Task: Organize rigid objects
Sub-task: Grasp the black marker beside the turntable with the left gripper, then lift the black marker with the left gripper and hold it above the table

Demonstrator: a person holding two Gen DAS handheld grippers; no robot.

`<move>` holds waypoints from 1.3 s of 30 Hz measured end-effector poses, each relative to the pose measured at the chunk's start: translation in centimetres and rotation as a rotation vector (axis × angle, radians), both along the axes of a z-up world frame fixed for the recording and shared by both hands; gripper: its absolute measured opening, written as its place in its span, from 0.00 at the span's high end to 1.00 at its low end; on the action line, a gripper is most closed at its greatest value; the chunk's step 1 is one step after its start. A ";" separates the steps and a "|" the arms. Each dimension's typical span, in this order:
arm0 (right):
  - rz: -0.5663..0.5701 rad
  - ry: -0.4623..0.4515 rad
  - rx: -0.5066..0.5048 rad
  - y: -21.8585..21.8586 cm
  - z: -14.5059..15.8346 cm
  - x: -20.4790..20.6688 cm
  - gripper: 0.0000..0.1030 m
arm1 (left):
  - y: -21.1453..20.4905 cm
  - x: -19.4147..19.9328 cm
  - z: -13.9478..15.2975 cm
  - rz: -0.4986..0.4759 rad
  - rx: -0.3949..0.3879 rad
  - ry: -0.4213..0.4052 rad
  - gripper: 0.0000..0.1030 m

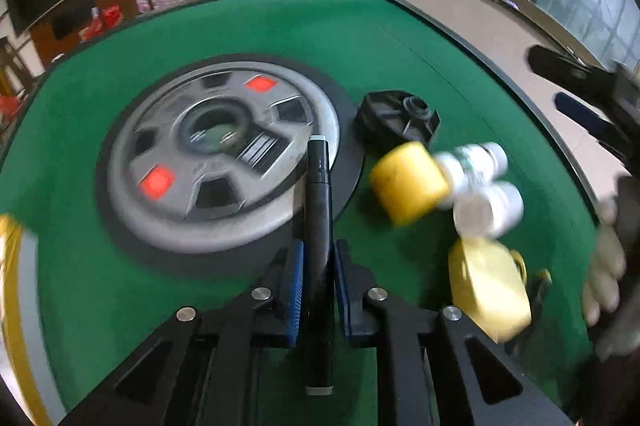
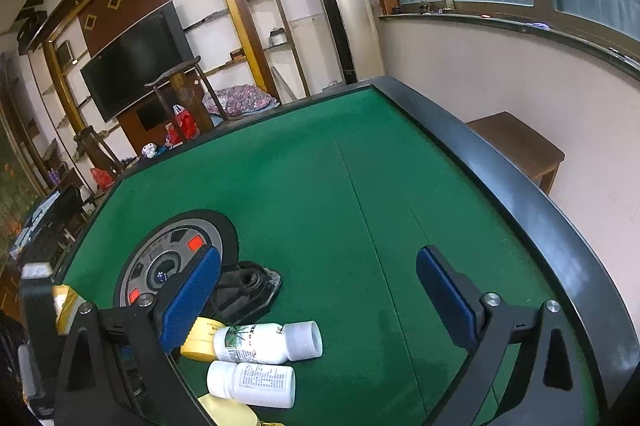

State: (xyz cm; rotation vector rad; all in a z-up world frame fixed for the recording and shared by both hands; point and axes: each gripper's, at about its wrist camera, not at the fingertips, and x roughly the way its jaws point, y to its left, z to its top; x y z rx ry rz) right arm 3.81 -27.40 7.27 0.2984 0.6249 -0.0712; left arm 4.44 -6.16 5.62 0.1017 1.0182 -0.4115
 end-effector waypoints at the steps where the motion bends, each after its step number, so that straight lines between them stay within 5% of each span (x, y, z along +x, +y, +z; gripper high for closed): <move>1: 0.004 0.005 0.002 0.1 -0.1 0.0 0.05 | 0.6 -1.0 0.4 0.010 -0.011 -0.009 0.87; 4: 0.017 0.024 0.017 0.2 -0.4 0.2 0.05 | 1.7 -2.8 0.6 0.040 -0.030 -0.010 0.86; 13: 0.053 0.028 0.004 0.6 -0.7 0.1 0.05 | 0.5 -3.0 -1.5 0.053 0.072 -0.071 0.87; 22: 0.124 0.068 0.066 0.6 -1.7 0.8 0.05 | 4.3 -7.4 3.6 0.128 -0.112 -0.139 0.87; 32: 0.114 0.085 -0.116 3.8 -2.7 -0.1 0.05 | 8.7 -17.2 8.4 0.129 -0.090 -0.308 0.86; 39: 0.050 0.105 -0.170 4.2 -3.5 0.0 0.05 | 13.8 -21.5 10.5 0.237 -0.101 -0.399 0.86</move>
